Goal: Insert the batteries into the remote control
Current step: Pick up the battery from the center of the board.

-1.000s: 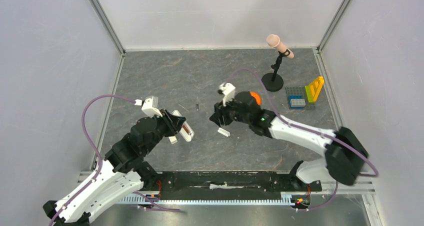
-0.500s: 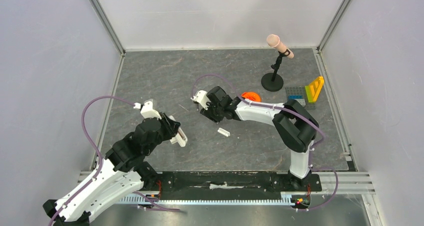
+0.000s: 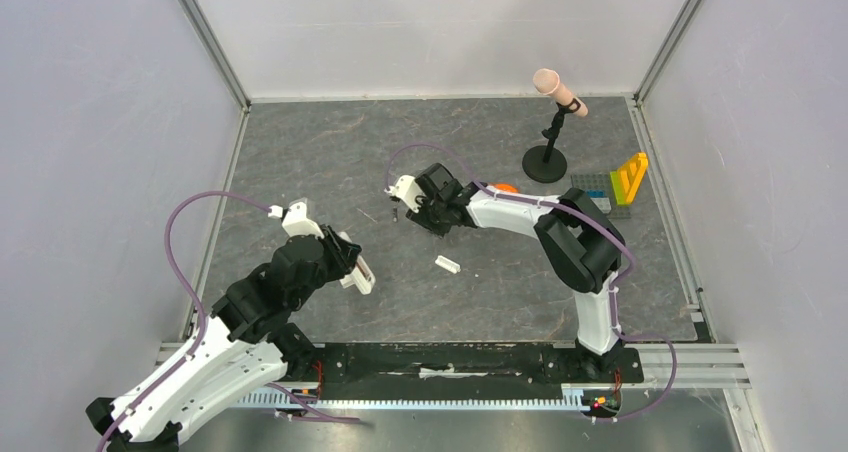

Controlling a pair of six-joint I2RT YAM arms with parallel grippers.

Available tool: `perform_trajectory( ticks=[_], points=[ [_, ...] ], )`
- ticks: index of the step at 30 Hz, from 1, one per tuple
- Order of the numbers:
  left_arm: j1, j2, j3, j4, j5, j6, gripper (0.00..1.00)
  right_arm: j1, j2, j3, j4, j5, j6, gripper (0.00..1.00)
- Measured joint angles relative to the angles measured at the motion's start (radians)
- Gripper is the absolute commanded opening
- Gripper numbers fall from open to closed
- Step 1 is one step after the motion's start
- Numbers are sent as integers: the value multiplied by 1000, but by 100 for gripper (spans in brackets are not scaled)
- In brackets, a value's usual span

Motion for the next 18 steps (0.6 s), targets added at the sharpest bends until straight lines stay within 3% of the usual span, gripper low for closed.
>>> perform_trajectory(
  ticks=[5, 12, 18],
  points=[
    [0, 3, 0, 0, 3, 0, 2, 2, 8, 11, -14, -16, 6, 3],
    [0, 4, 0, 4, 27, 0, 2, 2, -22, -35, 30, -29, 81, 0],
    [0, -21, -41, 72, 100, 2, 2, 9, -317, -298, 153, -104, 249, 0]
  ],
)
